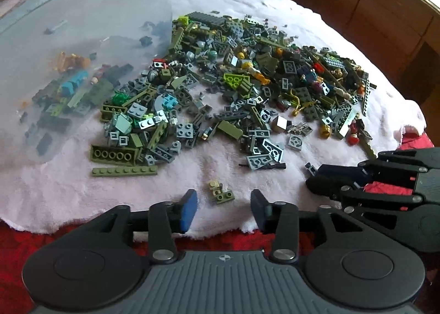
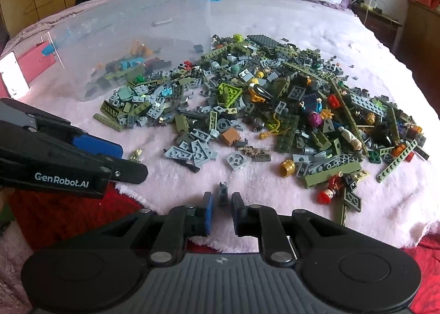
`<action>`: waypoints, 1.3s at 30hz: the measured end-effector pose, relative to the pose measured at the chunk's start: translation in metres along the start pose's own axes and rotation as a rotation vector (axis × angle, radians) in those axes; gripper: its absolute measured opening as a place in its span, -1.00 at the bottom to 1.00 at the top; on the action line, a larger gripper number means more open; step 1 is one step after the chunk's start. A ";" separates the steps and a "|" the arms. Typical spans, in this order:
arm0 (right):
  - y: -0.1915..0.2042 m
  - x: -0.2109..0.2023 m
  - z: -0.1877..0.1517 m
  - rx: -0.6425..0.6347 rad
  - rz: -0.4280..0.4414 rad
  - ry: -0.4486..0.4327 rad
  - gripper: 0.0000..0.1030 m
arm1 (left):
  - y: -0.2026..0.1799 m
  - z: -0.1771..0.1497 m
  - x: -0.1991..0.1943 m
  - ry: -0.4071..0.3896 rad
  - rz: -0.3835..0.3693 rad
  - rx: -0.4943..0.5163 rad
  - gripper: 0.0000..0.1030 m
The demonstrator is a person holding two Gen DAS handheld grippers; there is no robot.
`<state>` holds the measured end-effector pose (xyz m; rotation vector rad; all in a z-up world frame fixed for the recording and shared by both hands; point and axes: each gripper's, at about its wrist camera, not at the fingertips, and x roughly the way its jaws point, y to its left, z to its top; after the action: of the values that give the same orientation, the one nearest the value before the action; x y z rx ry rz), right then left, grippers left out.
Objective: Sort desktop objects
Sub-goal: 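Grasp a small olive piece with the left tool while the right tool grasps a dark grey piece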
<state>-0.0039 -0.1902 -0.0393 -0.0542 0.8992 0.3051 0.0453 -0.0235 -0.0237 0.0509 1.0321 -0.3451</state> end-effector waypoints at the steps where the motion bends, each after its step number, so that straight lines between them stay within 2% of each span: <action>1: 0.000 0.001 0.000 0.003 0.001 0.000 -0.67 | -0.001 0.000 0.002 0.004 -0.002 0.001 -0.10; 2: -0.001 0.001 0.000 0.006 0.002 0.000 -0.67 | -0.002 0.000 0.004 0.003 0.001 0.008 -0.18; 3: -0.001 0.002 0.000 0.010 0.004 -0.001 -0.67 | -0.002 0.000 0.005 0.003 0.004 0.015 -0.47; 5: -0.003 0.003 0.000 0.019 0.006 -0.002 -0.67 | -0.003 -0.001 0.005 -0.002 0.009 0.023 -0.67; 12: -0.003 0.007 -0.002 0.024 0.005 -0.004 -0.66 | -0.006 0.000 -0.012 -0.074 0.013 0.054 -0.67; 17: -0.002 0.006 -0.003 0.020 0.000 -0.005 -0.67 | -0.005 -0.001 -0.005 -0.022 0.014 0.049 -0.66; 23: -0.001 0.006 -0.004 0.014 -0.006 -0.005 -0.67 | -0.003 -0.005 -0.002 -0.010 0.023 0.040 -0.55; 26: -0.001 0.007 -0.004 0.015 -0.006 -0.005 -0.66 | -0.003 -0.006 -0.002 -0.012 0.025 0.039 -0.63; 28: 0.000 0.006 -0.003 0.016 -0.006 -0.002 -0.68 | -0.003 -0.005 -0.006 -0.015 0.024 0.038 -0.68; 30: 0.000 0.004 -0.001 0.017 -0.007 -0.004 -0.83 | -0.002 -0.004 -0.010 -0.021 0.018 0.032 -0.68; 37: 0.004 0.001 -0.002 0.014 -0.005 -0.003 -0.83 | 0.002 -0.008 -0.010 0.008 0.015 0.017 -0.67; 39: 0.004 0.000 -0.001 0.017 -0.010 -0.003 -0.75 | 0.003 -0.009 -0.007 0.022 0.014 0.010 -0.64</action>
<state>-0.0054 -0.1867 -0.0400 -0.0425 0.8978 0.2879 0.0352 -0.0171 -0.0225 0.0711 1.0513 -0.3376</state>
